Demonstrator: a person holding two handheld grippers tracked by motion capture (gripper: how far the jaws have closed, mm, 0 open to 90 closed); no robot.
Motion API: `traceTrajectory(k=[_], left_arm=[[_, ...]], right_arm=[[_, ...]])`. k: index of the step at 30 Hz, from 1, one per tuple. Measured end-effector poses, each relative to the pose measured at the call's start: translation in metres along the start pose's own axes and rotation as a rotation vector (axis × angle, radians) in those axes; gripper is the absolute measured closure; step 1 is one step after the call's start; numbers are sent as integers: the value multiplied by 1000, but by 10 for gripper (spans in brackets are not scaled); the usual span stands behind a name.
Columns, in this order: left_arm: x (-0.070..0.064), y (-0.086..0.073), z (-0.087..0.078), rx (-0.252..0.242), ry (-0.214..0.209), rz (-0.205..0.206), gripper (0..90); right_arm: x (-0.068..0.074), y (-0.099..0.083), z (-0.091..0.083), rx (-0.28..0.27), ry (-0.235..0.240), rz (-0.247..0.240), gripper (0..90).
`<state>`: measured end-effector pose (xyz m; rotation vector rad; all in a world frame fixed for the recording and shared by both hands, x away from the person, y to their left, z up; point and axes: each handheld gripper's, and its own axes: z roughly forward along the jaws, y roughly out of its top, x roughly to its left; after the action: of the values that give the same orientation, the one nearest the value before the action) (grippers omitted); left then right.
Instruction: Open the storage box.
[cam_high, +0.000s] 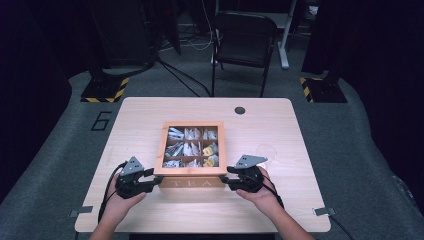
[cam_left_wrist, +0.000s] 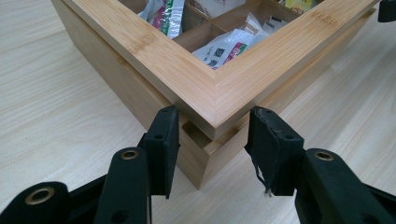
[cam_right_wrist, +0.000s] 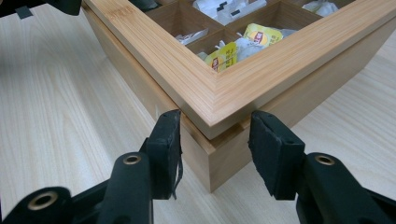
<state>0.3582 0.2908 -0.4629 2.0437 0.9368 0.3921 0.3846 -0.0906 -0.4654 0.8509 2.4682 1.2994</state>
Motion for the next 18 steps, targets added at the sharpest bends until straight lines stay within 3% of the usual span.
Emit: traceTrajectory(k=[4,6,14,18], left_arm=[[2,2,-2,-23,-8,-9,533],[2,5,-4,-29,-14,-14,525],[1,14,-9,-49,32,18,497],[2,20,-13,-51,25,30,486]], right_arm=[[-1,4,0,0,16,44,530],[-3,7,-1,-5,23,40,528],[-5,18,-8,-5,27,51,513],[-7,23,-11,-8,31,58,505]])
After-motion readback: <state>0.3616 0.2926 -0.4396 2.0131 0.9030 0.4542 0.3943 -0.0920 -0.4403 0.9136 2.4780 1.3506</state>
